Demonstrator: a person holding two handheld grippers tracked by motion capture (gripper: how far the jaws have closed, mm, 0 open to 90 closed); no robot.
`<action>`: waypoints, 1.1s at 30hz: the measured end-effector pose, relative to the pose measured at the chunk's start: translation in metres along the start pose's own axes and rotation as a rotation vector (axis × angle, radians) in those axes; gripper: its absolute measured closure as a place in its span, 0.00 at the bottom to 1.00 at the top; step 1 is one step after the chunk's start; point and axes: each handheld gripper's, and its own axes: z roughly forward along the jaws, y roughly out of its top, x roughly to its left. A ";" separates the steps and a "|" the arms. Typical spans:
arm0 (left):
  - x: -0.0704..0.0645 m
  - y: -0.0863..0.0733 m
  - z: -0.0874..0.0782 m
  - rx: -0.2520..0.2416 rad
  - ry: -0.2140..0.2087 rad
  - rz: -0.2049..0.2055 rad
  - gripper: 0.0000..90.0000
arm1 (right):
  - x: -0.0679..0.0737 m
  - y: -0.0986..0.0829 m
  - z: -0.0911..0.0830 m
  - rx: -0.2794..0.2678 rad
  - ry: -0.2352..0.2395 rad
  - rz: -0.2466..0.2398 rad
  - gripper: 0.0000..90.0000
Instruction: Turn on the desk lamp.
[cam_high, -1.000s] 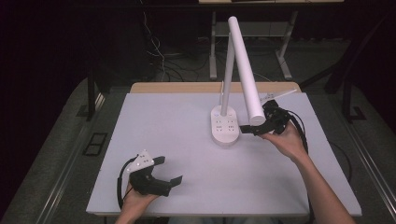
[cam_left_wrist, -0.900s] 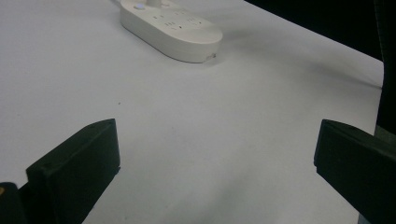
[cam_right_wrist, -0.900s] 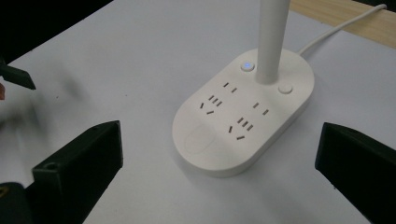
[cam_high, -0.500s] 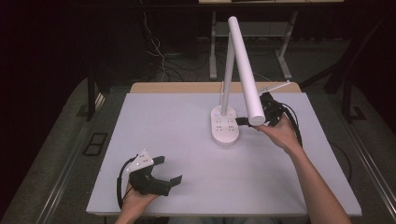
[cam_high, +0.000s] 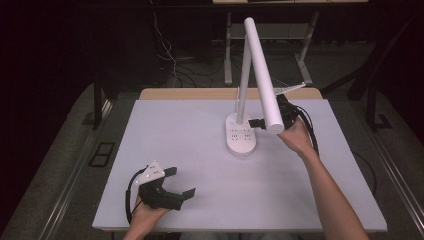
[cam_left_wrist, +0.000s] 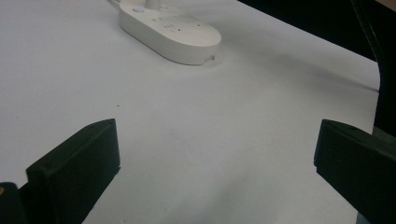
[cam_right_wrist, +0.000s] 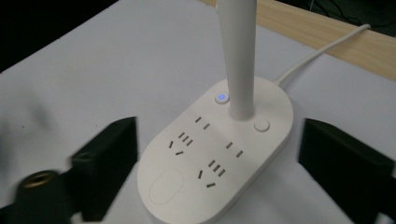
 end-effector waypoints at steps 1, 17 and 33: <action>0.000 0.000 0.000 -0.001 -0.001 0.000 0.00 | -0.001 0.000 0.001 -0.003 -0.007 0.003 0.17; 0.000 0.000 -0.002 -0.011 0.007 0.001 0.00 | -0.019 -0.002 0.024 0.037 -0.005 0.013 0.56; 0.002 0.000 -0.003 -0.015 0.006 0.001 0.00 | -0.036 -0.010 0.047 0.007 0.012 0.072 0.91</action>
